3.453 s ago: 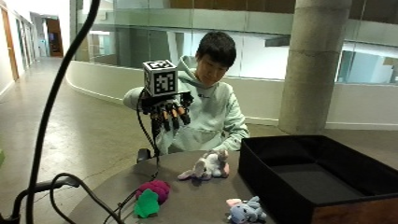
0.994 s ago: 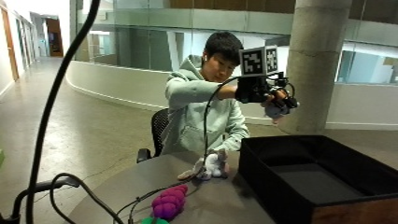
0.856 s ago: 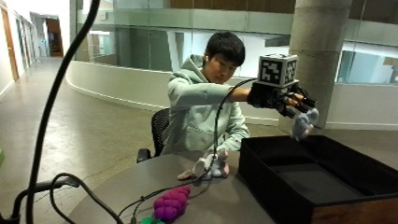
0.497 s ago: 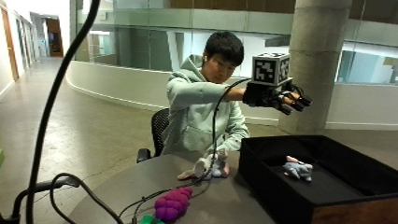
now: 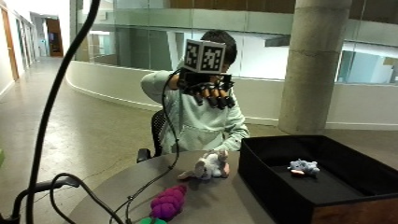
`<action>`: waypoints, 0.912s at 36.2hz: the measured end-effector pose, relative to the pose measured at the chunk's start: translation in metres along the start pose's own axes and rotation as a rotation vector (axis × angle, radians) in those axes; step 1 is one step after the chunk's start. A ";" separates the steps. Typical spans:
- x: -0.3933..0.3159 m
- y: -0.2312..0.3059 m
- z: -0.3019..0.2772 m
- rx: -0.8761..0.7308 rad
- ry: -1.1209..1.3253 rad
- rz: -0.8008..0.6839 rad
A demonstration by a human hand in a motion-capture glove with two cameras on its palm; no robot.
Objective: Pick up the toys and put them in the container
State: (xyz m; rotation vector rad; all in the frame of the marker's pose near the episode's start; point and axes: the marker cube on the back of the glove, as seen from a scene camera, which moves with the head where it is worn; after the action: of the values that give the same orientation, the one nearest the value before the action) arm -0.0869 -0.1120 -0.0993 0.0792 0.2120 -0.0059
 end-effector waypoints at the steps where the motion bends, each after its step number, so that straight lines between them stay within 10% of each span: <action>1: 0.013 0.003 0.006 -0.013 0.008 -0.050; 22: 0.120 -0.058 0.246 -0.182 -0.106 0.070; 33: 0.111 -0.057 0.273 0.237 -0.125 0.036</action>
State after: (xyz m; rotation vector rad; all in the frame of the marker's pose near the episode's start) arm 0.0786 -0.1897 0.1393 0.3179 0.0845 0.0002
